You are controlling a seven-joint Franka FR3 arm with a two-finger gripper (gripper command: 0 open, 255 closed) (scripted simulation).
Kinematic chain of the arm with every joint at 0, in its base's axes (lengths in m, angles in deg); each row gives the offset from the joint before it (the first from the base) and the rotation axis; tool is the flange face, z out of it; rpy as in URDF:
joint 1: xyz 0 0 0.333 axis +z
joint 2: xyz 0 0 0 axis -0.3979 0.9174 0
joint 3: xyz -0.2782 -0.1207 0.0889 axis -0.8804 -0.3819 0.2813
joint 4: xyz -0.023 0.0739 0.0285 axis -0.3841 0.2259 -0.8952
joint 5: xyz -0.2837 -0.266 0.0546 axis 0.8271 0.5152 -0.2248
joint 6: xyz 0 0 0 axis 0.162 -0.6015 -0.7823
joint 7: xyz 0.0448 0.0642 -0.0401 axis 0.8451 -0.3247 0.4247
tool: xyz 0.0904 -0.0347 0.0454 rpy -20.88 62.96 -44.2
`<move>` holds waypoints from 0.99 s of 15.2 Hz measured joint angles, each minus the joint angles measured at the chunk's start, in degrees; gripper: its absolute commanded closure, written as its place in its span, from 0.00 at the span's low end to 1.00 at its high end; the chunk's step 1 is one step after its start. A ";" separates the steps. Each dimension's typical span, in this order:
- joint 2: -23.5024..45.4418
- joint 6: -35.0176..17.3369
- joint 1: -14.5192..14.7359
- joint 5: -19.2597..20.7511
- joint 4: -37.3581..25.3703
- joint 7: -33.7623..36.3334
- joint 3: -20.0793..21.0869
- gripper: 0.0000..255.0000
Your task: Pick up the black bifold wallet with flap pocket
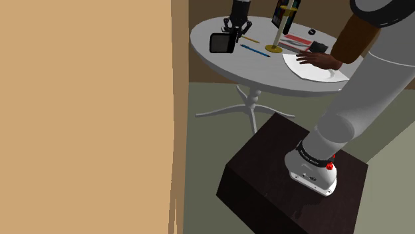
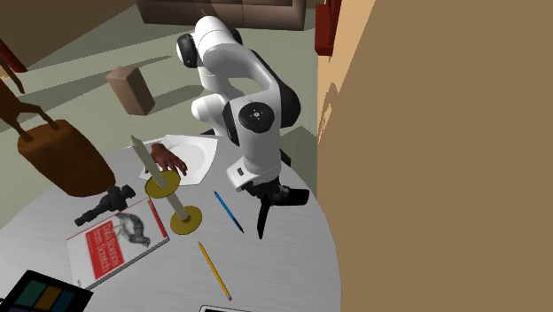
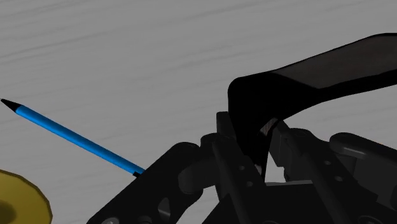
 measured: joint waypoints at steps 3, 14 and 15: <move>0.04 1.57 -0.04 0.00 -1.61 0.00 -0.03 1.00; 1.04 10.17 -0.04 -0.01 -11.24 0.49 -0.01 1.00; 1.24 11.01 -0.08 -0.02 -12.27 0.47 -0.03 1.00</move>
